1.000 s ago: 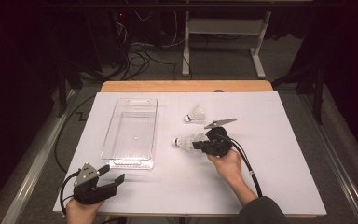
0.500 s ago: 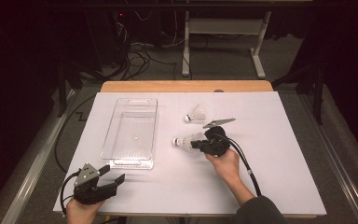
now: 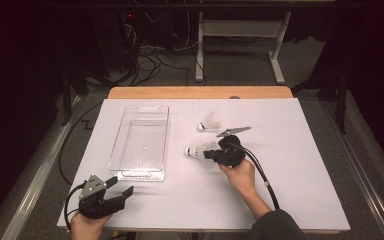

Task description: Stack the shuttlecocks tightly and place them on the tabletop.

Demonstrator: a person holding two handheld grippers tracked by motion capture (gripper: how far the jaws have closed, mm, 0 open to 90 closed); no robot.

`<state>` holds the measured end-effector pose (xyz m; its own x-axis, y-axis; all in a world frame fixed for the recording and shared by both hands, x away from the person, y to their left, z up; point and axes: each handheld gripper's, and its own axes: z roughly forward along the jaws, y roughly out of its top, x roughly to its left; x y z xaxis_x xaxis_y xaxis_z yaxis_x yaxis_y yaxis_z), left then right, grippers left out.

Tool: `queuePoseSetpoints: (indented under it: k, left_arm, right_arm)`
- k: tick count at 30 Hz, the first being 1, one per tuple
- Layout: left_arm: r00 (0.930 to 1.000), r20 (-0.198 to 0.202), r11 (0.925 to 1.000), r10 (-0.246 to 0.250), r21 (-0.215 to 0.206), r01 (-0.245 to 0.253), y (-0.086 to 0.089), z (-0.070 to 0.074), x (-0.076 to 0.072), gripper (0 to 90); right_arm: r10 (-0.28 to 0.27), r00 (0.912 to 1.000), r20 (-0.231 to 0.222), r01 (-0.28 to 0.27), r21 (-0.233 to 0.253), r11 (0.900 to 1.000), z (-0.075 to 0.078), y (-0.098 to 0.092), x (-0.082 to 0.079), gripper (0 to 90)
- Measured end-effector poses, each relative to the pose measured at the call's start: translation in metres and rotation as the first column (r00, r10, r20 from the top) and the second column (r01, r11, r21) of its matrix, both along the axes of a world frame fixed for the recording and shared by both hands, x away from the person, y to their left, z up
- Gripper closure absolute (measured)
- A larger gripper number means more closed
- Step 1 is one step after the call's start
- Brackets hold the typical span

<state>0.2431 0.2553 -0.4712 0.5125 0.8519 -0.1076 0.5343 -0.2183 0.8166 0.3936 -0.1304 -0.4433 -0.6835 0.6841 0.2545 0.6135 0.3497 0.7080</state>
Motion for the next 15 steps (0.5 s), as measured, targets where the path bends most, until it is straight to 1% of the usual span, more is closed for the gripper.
queuePoseSetpoints:
  k: [9, 15]
  left_arm:
    - [1.0000, 0.000, 1.0000, -0.002, -0.001, 0.002, -0.0001, -0.0001, 0.0001, 31.9]
    - [1.0000, -0.001, 1.0000, -0.002, -0.002, 0.002, 0.0000, -0.0001, 0.0001, 31.9]
  right_arm:
    - [0.007, 1.0000, 0.000, -0.007, 0.007, 1.000, -0.0010, 0.0021, 0.0014, 90.0]
    - [-0.002, 1.0000, -0.004, 0.002, 0.011, 1.000, -0.0027, 0.0023, 0.0037, 90.0]
